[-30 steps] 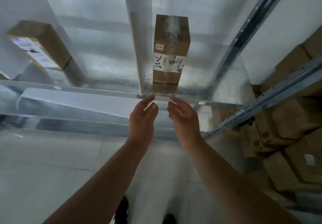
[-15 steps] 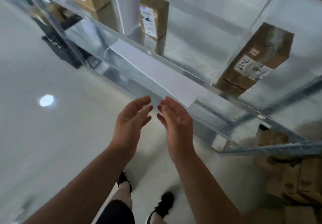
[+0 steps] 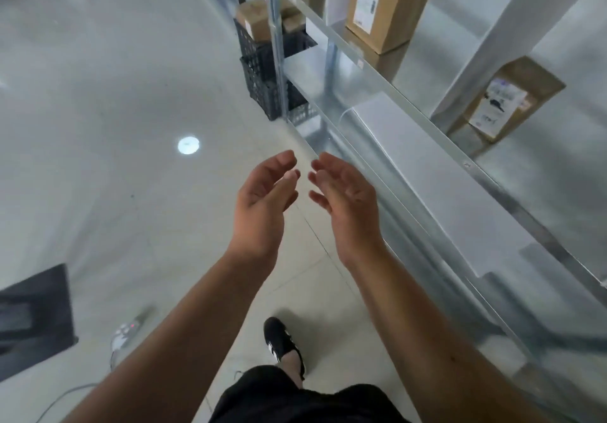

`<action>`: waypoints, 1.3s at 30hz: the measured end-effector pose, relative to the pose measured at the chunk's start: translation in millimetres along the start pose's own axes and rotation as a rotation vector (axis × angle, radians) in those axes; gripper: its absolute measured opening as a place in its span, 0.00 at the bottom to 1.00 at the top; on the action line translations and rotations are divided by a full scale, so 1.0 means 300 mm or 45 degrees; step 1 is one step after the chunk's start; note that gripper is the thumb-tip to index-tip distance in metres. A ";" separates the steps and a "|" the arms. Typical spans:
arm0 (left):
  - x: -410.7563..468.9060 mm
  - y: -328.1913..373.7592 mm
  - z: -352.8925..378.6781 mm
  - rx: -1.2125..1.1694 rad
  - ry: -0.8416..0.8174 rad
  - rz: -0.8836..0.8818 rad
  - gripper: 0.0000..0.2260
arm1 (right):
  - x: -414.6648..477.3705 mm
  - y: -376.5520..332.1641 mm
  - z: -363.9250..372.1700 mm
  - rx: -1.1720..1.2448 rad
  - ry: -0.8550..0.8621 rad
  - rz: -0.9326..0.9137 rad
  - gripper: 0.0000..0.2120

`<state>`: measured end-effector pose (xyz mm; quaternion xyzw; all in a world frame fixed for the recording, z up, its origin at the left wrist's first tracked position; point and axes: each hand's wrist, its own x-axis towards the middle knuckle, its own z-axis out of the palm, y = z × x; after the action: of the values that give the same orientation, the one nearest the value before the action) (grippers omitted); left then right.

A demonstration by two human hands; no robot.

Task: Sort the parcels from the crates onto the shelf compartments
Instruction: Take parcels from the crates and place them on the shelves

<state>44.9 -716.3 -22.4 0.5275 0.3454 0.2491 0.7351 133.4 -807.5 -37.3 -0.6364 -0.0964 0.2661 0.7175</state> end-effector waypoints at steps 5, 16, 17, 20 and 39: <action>0.213 0.118 -0.170 -0.088 0.091 0.002 0.11 | 0.158 -0.016 0.262 -0.027 -0.118 -0.033 0.16; 0.741 0.240 -0.263 -0.125 0.229 0.037 0.14 | 0.711 -0.045 0.576 -0.113 -0.340 -0.036 0.18; 0.802 0.249 -0.259 -0.106 0.242 0.052 0.14 | 0.780 -0.049 0.599 -0.115 -0.358 -0.042 0.18; 0.987 0.295 -0.240 -0.086 0.305 0.040 0.14 | 0.988 -0.068 0.669 -0.129 -0.409 -0.015 0.21; 2.091 0.618 -0.397 -0.115 0.380 0.138 0.12 | 1.994 -0.193 1.245 -0.192 -0.507 0.061 0.10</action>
<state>352.5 -126.9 -24.7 0.4689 0.4103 0.3792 0.6841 472.7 -186.6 -37.2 -0.6253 -0.2407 0.3957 0.6281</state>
